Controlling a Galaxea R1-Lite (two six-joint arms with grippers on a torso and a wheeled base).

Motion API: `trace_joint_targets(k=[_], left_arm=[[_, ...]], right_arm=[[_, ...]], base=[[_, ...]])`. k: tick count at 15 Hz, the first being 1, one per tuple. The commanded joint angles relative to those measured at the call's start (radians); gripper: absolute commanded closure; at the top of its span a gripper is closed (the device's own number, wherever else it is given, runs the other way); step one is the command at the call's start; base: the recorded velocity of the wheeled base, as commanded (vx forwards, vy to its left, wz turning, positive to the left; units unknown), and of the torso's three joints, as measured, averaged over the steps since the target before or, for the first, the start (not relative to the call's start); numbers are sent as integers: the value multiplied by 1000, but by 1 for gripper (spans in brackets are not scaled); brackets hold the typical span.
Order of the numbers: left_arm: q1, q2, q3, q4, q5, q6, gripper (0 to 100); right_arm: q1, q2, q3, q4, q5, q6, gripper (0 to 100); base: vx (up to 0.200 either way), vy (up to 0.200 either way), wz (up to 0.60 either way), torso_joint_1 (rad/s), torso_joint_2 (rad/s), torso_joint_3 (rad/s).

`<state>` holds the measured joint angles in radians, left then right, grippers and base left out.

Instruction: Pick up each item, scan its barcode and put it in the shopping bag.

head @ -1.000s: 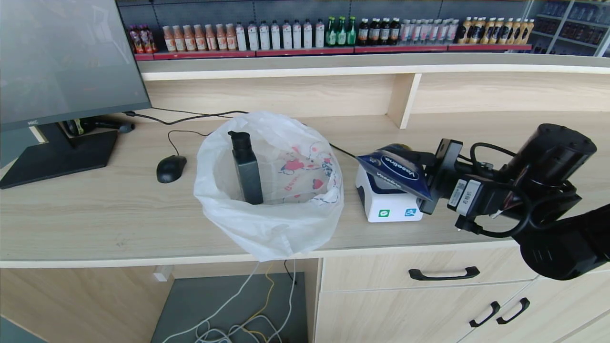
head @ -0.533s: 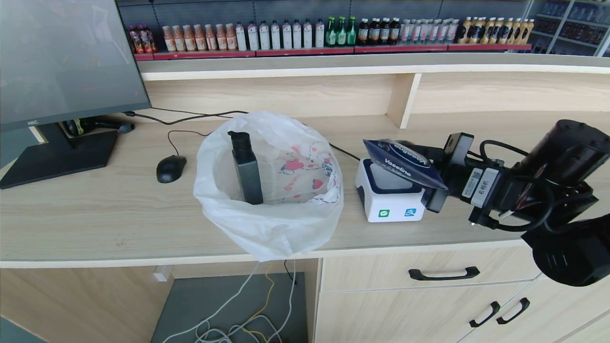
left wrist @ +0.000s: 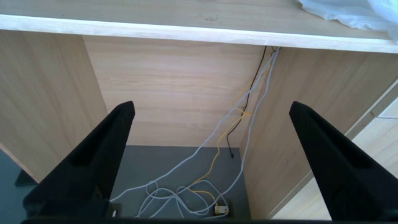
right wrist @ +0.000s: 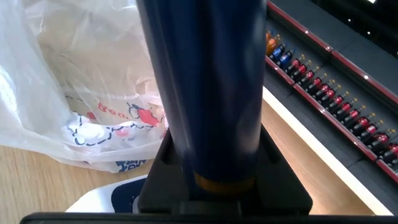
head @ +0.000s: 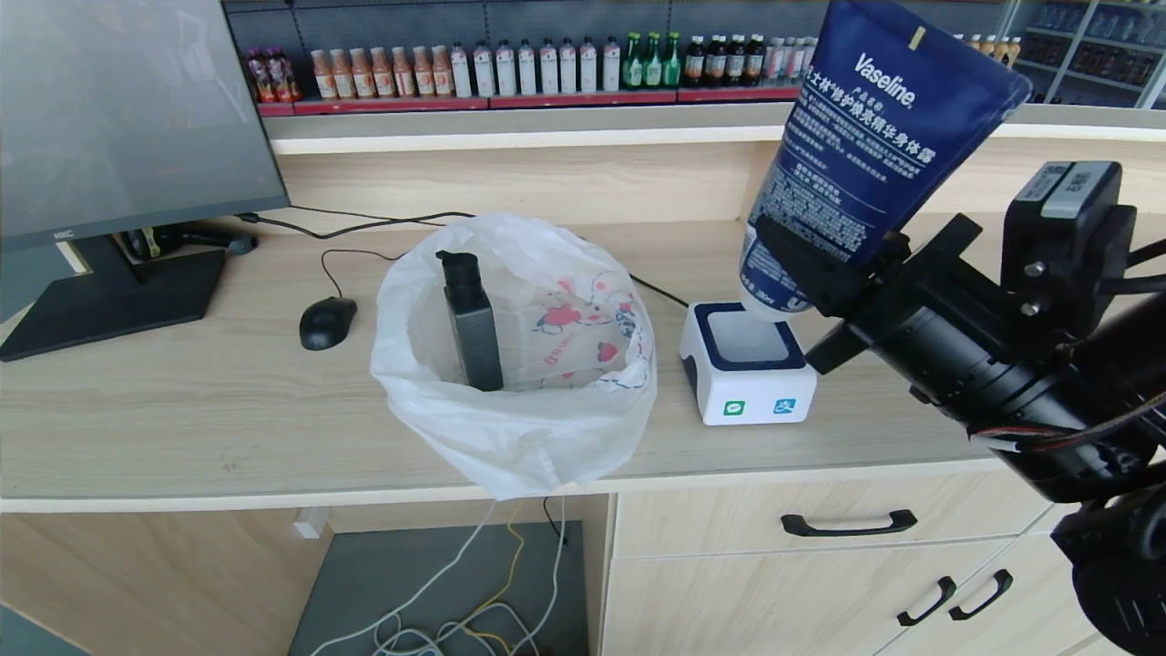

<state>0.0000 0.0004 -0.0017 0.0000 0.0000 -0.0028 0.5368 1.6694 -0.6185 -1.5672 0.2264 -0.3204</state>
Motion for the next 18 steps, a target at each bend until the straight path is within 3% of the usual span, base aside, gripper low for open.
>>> trace_joint_targets(k=[1, 7, 9, 18], left_arm=[[0, 0, 0, 0, 0, 0, 0], [0, 0, 0, 0, 0, 0, 0], [0, 0, 0, 0, 0, 0, 0], [0, 0, 0, 0, 0, 0, 0]], right_arm=[[66, -25, 3, -4, -42, 75, 100], [57, -30, 151, -4, -248, 207, 100], [106, -17, 143, -4, -325, 279, 100], [112, -60, 157, -4, -334, 322, 100]], base=[[0, 0, 0, 0, 0, 0], [0, 0, 0, 0, 0, 0], [0, 0, 0, 0, 0, 0], [0, 0, 0, 0, 0, 0]])
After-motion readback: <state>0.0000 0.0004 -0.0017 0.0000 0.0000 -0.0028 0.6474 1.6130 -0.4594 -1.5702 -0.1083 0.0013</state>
